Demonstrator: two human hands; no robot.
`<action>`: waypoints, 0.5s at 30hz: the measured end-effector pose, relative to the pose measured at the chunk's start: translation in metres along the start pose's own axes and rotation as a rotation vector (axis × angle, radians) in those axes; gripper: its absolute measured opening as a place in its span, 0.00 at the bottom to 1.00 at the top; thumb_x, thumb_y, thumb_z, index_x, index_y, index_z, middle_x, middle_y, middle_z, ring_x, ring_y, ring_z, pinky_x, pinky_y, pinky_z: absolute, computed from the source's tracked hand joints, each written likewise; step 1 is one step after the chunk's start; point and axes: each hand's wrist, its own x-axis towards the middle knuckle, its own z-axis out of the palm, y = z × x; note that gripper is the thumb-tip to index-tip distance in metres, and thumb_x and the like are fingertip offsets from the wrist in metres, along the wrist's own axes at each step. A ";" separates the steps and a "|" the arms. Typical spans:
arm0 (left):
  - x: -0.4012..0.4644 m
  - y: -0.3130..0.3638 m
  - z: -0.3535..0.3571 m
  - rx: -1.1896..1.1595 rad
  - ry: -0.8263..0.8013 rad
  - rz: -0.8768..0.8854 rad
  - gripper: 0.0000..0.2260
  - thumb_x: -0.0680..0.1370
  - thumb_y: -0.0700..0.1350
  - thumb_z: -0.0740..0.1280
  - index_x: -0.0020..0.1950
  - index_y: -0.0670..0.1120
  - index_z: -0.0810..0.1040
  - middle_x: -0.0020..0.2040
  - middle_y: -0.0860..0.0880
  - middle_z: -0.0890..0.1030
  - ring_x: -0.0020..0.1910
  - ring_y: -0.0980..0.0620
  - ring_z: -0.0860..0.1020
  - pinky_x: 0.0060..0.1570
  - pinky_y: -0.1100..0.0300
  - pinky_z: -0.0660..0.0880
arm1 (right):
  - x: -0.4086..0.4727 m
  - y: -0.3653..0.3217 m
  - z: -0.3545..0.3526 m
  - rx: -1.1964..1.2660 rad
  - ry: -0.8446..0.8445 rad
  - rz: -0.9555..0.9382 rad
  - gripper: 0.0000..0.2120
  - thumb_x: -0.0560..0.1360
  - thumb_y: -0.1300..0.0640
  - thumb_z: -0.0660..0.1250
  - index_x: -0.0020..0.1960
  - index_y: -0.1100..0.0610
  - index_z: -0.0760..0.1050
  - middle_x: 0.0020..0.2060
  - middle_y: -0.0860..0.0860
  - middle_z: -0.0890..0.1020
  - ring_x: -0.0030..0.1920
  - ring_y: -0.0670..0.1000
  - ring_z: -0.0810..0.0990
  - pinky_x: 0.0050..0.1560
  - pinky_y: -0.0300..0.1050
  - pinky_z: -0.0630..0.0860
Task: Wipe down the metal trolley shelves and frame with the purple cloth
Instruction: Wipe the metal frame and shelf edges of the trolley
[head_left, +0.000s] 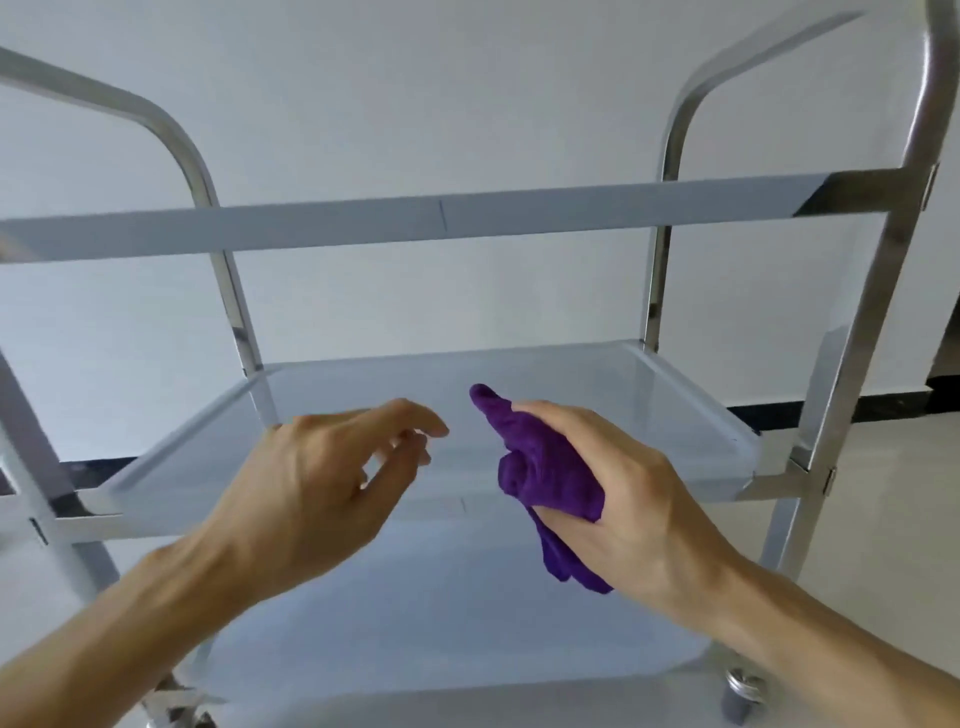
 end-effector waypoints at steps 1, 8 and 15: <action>0.008 -0.002 -0.010 -0.071 0.035 -0.044 0.09 0.81 0.50 0.60 0.55 0.57 0.79 0.41 0.63 0.83 0.32 0.56 0.82 0.30 0.57 0.78 | 0.012 -0.008 -0.001 0.042 -0.004 0.012 0.26 0.77 0.69 0.66 0.67 0.44 0.71 0.51 0.47 0.81 0.28 0.52 0.77 0.20 0.50 0.73; 0.077 0.000 -0.094 -0.193 0.025 -0.155 0.08 0.80 0.46 0.62 0.53 0.51 0.80 0.41 0.61 0.83 0.40 0.58 0.83 0.31 0.65 0.76 | 0.089 -0.070 -0.033 0.007 -0.083 0.158 0.26 0.76 0.66 0.69 0.67 0.43 0.71 0.51 0.44 0.80 0.33 0.53 0.81 0.29 0.49 0.78; 0.158 -0.021 -0.162 -0.205 -0.092 -0.303 0.09 0.79 0.53 0.60 0.55 0.58 0.78 0.45 0.62 0.82 0.39 0.57 0.80 0.34 0.55 0.78 | 0.196 -0.138 -0.085 0.019 -0.116 0.296 0.24 0.76 0.61 0.71 0.67 0.42 0.71 0.53 0.43 0.82 0.42 0.47 0.84 0.43 0.37 0.78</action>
